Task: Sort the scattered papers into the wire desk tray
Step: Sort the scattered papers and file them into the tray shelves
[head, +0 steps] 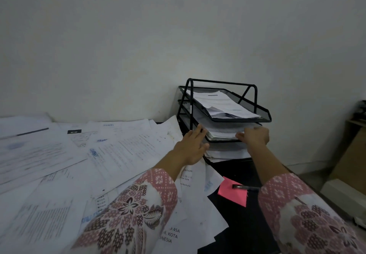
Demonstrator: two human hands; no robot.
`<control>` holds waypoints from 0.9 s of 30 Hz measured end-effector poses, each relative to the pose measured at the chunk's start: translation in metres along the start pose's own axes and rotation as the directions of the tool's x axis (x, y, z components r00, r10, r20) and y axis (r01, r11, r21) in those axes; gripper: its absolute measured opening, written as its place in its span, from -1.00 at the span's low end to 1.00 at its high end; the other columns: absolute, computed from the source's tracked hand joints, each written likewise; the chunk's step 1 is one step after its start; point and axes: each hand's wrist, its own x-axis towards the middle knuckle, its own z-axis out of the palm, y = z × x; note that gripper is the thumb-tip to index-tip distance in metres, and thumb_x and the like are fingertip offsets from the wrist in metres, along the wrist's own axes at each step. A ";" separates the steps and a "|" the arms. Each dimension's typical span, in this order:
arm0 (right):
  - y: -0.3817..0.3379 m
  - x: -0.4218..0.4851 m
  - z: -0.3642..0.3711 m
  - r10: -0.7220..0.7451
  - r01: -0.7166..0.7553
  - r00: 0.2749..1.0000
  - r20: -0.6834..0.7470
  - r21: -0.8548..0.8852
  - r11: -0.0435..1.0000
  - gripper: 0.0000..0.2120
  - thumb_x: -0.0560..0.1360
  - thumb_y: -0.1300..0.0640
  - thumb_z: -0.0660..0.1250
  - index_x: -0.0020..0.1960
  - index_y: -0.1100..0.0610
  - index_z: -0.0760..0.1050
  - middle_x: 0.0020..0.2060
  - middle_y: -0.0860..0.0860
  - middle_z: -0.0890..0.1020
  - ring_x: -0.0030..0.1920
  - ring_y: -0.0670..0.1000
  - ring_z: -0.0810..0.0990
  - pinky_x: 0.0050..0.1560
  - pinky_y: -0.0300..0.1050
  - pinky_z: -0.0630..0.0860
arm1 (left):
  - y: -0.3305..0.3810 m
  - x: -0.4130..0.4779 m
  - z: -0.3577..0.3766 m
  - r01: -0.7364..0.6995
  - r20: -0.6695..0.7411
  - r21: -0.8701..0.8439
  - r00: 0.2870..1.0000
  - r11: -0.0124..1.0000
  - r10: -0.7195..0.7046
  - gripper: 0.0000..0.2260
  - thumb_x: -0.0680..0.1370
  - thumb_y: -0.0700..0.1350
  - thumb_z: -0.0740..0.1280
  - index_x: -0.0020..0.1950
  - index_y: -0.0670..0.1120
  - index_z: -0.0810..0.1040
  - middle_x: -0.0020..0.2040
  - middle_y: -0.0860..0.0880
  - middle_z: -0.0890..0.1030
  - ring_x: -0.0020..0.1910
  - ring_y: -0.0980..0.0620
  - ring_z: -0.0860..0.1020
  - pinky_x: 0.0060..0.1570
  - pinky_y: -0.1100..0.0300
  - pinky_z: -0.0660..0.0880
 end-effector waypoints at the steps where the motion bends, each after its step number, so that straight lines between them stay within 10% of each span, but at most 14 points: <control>1: 0.003 -0.002 0.001 -0.017 0.017 1.000 0.008 0.002 1.000 -0.67 0.51 0.40 0.17 0.27 0.34 0.32 -0.21 0.16 0.50 -0.37 0.05 0.55 -0.33 -0.10 0.60 | -0.001 -0.002 0.000 -0.024 0.002 -0.035 1.000 0.999 0.024 -0.47 0.65 0.06 0.03 0.55 -0.04 -0.11 0.55 -0.01 -0.19 0.53 -0.05 -0.10 0.48 -0.06 0.00; 10: 0.020 -0.078 0.044 -0.218 0.247 0.941 0.260 -0.084 0.965 -0.86 0.53 0.34 0.21 0.06 0.19 0.39 -0.19 0.10 0.52 -0.41 -0.02 0.54 -0.38 -0.23 0.55 | -0.075 -0.085 -0.024 0.107 -0.269 -0.057 0.956 0.993 -0.118 -0.59 0.60 -0.06 0.22 0.45 -0.05 0.28 0.49 -0.02 0.24 0.46 0.00 0.18 0.40 0.20 0.10; 16: 0.065 -0.117 0.086 -0.101 0.282 0.835 0.542 -0.263 0.923 -0.98 0.51 0.30 0.27 -0.07 0.23 0.44 -0.27 0.14 0.54 -0.39 0.04 0.50 -0.33 -0.06 0.51 | -0.132 -0.155 -0.047 0.307 -0.309 0.024 0.907 0.951 -0.285 -0.69 0.55 -0.03 0.31 0.28 -0.03 0.47 0.32 0.00 0.45 0.33 0.00 0.35 0.29 0.16 0.26; 22: 0.103 -0.149 0.123 -0.019 0.425 0.775 0.632 -0.498 0.756 -0.64 0.49 0.22 0.32 -0.41 0.15 0.26 -0.48 0.04 0.37 -0.46 -0.01 0.37 -0.39 -0.22 0.35 | -0.158 -0.202 -0.056 0.425 -0.326 0.127 0.871 0.896 -0.367 -0.65 0.56 0.09 0.23 0.28 -0.03 0.48 0.31 0.03 0.47 0.30 0.02 0.39 0.29 0.15 0.27; 27: 0.103 -0.160 0.154 0.092 0.257 0.851 0.517 -0.563 0.785 -0.75 0.45 0.14 0.38 -0.02 0.31 0.45 -0.06 0.16 0.55 -0.03 0.10 0.55 -0.09 -0.17 0.48 | -0.160 -0.215 -0.053 0.334 -0.346 0.146 0.899 0.931 -0.268 -0.39 0.44 0.25 -0.04 0.20 -0.06 0.56 0.18 0.01 0.57 0.16 0.01 0.51 0.18 0.17 0.36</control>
